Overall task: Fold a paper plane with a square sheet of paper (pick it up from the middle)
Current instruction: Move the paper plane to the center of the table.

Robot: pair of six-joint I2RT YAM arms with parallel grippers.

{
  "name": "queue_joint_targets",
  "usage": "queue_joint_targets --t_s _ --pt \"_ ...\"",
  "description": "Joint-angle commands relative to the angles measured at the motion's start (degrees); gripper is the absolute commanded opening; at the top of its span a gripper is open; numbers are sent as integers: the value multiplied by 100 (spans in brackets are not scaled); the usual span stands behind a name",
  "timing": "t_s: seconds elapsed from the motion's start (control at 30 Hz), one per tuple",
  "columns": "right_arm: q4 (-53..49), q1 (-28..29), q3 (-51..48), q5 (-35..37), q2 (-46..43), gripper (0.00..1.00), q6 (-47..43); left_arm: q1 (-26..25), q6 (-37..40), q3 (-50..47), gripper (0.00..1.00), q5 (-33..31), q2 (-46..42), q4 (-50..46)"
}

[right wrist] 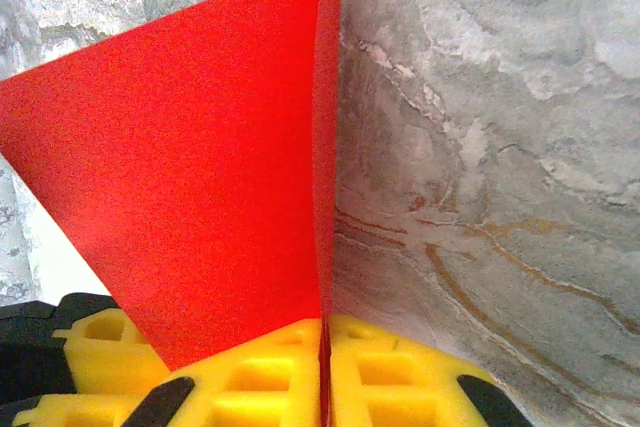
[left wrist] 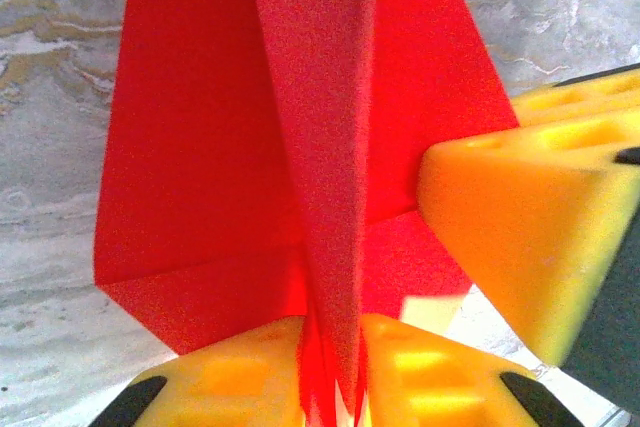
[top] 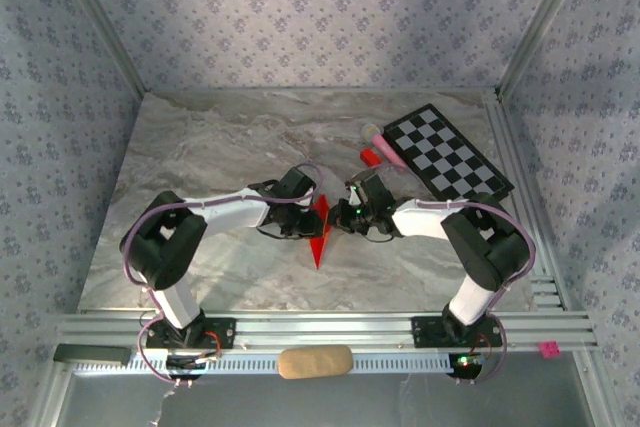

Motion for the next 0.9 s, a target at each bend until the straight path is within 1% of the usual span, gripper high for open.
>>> queue_joint_targets --t_s 0.0,0.3,0.67,0.87 --pt "68 -26 -96 -31 94 10 90 -53 -100 57 19 127 71 4" --pt "180 -34 -140 -75 137 8 188 -90 -394 -69 19 109 62 157" --pt "215 -35 -190 -48 114 8 250 -147 -461 70 19 -357 124 -281" --pt "233 -34 -189 -57 136 8 257 -189 -481 111 18 -409 189 -322"
